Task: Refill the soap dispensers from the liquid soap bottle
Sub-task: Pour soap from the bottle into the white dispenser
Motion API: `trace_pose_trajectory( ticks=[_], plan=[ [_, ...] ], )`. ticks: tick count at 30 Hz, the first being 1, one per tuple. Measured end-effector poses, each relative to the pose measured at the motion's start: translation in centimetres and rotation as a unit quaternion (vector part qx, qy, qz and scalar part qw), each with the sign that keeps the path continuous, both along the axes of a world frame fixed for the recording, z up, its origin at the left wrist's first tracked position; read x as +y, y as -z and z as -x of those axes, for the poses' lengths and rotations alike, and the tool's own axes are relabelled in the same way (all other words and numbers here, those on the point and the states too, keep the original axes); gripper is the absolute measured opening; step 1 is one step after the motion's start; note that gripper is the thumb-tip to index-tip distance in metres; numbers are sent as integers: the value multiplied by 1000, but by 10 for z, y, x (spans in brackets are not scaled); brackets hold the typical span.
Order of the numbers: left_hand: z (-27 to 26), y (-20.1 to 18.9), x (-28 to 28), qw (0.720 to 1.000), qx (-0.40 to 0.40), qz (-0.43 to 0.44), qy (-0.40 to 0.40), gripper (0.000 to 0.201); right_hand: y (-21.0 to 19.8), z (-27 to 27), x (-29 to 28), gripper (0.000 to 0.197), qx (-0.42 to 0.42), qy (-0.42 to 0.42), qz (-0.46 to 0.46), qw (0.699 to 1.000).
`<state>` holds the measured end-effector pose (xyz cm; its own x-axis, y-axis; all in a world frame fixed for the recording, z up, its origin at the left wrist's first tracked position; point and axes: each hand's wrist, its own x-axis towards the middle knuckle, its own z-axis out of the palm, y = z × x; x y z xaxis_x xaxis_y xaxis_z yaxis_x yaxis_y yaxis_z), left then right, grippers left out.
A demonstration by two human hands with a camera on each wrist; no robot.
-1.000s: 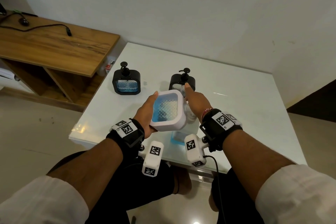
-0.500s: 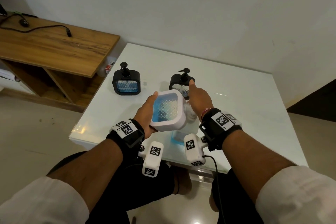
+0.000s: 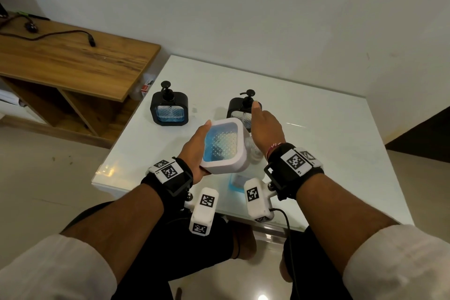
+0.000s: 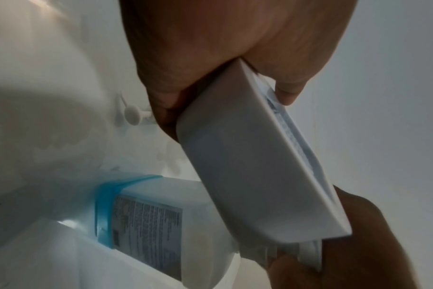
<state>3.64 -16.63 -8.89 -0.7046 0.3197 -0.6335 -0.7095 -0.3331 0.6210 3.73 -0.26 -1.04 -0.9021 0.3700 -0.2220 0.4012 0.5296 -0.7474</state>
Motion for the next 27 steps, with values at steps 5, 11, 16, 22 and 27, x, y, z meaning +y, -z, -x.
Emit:
trace_pose_trajectory(
  ticks=[5, 11, 16, 22, 27],
  plan=[
    [-1, -3, 1, 1000, 1, 9, 1, 53, 4, 1, 2, 60, -26, 9, -15, 1000],
    [-3, -4, 1, 1000, -1, 19, -4, 58, 4, 1, 4, 58, -6, -3, 11, 1000],
    [-1, -2, 1, 1000, -1, 17, -6, 57, 9, 3, 5, 49, -5, 10, -18, 1000],
    [-4, -6, 2, 1000, -2, 22, -10, 55, 12, 4, 8, 47, -20, -1, 8, 1000],
    [-3, -4, 1, 1000, 0, 18, -7, 56, 11, 4, 5, 51, 6, -28, 4, 1000]
  ],
)
